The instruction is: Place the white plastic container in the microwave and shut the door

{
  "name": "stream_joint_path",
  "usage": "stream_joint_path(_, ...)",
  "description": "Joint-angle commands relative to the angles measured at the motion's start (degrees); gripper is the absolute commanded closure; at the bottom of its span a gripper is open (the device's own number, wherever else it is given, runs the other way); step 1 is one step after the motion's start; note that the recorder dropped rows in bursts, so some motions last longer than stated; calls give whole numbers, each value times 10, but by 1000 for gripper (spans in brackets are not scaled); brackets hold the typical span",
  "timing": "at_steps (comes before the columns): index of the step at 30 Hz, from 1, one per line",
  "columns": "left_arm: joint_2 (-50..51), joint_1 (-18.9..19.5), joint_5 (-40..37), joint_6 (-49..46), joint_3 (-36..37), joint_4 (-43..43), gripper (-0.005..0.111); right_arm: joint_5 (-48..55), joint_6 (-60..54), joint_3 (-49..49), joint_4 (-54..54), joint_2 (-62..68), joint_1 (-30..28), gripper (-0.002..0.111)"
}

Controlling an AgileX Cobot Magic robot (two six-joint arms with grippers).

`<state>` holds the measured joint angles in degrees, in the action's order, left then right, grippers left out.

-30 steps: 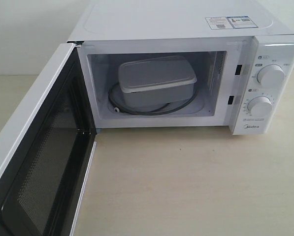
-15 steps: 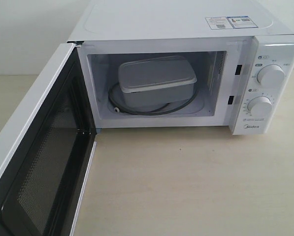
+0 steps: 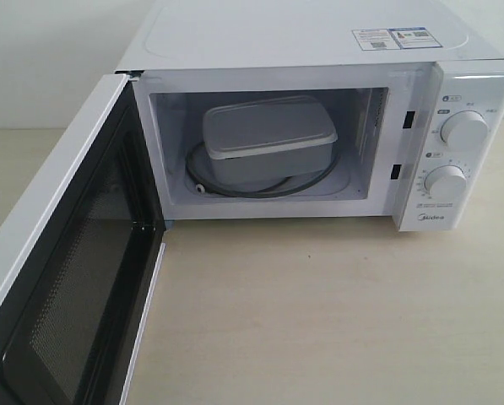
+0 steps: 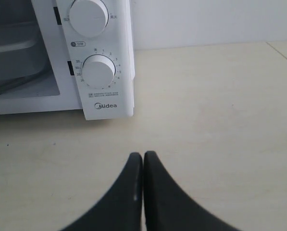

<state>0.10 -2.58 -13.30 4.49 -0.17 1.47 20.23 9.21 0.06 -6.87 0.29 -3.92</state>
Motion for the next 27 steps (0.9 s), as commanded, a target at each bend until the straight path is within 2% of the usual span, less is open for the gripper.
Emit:
stream_joint_path(1, -1, 2, -1, 2, 2, 1, 103, -3, -1, -1, -3, -3, -1, 108)
stream_joint_path(10, -1, 2, -19, 1, -4, 16, 103, -2, -1, -1, -3, -3, -1, 108)
stream_joint_path(12, -1, 2, -57, 3, -38, 24, 103, -2, -1, -1, -3, -3, -1, 108)
stream_joint_path(15, -1, 2, -166, 3, -156, 26, 103, -3, -1, -1, -3, -3, -1, 108)
stream_joint_path(16, -1, 2, -171, 8, -178, 38, 103, -3, -1, -1, -3, -3, -1, 108)
stream_joint_path(19, -1, 2, -269, 8, -298, 73, 103, -3, -1, -1, -3, -3, -1, 108)
stream_joint_path(20, -1, 2, -282, 8, -315, 73, 103, -3, -1, -1, -3, -3, -1, 108)
stream_joint_path(22, -1, 2, -268, 8, -347, 73, 103, -3, -1, -1, -3, -3, -1, 108)
stream_joint_path(27, -1, 2, -232, 8, -357, 101, 103, -3, -1, -1, -3, -3, -1, 108)
